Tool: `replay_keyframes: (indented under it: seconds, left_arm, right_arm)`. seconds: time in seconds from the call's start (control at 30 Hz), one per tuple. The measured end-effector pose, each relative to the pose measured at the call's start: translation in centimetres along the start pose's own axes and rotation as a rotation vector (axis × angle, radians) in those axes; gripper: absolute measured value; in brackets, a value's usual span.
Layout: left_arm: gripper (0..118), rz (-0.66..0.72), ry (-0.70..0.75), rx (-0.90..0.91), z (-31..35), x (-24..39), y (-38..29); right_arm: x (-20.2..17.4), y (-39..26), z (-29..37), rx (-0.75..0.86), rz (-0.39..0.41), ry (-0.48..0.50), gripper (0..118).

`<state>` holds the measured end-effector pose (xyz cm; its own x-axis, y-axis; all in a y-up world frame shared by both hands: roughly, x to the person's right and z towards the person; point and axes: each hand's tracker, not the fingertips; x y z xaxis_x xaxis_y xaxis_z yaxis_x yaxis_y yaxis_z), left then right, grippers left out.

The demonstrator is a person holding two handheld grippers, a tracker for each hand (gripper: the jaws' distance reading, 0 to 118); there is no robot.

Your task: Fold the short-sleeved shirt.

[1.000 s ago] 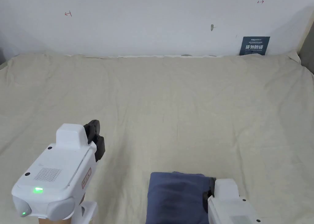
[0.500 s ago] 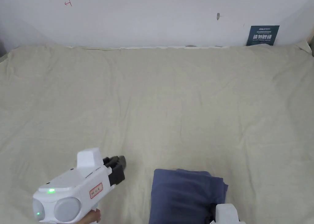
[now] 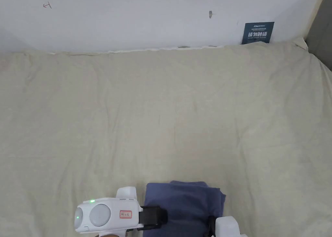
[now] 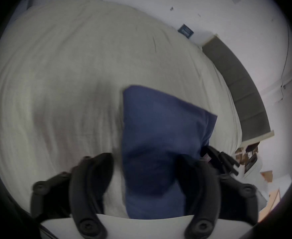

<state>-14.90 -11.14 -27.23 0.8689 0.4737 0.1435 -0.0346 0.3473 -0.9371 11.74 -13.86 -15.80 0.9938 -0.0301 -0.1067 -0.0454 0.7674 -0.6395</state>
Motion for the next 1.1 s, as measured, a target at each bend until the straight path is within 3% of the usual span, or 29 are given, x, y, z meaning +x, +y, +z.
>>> replay_keyframes:
  seconds: [0.13, 0.17, 0.27, 0.53, 0.73, 1.07, 1.1]
  left_arm:
    - [48, -0.026, -0.008, 0.027, 0.3, 1.1, -0.4]
    - [35, -0.017, -0.015, 0.03, 0.3, 1.1, -0.4]
    - [24, -0.013, -0.024, 0.04, 0.9, 1.9, -0.4]
    - [20, -0.033, -0.021, 0.109, 5.3, 0.7, 1.2]
    - [20, -0.073, 0.148, 0.168, 11.3, -5.8, 4.4]
    - [21, -0.015, 0.48, 0.201, 21.1, -21.5, 10.1]
    - [21, 0.015, 0.515, 0.198, 18.9, -18.0, 8.8]
  right_arm:
    - [0.5, 0.2, 0.0, -0.005, -0.019, 0.021, 2]
    - [0.6, 0.2, 0.0, -0.008, -0.019, 0.025, 2]
    - [0.8, 0.9, 0.2, -0.022, -0.008, 0.038, 2]
    - [1.3, 5.5, 3.3, 0.09, 0.002, 0.045, 2]
    - [0.7, 11.9, 6.2, 0.241, 0.034, 0.032, 2]
    - [-3.2, 20.3, 6.8, 0.383, 0.083, 0.042, 2]
    - [-3.8, 20.9, 6.4, 0.39, 0.092, 0.042, 2]
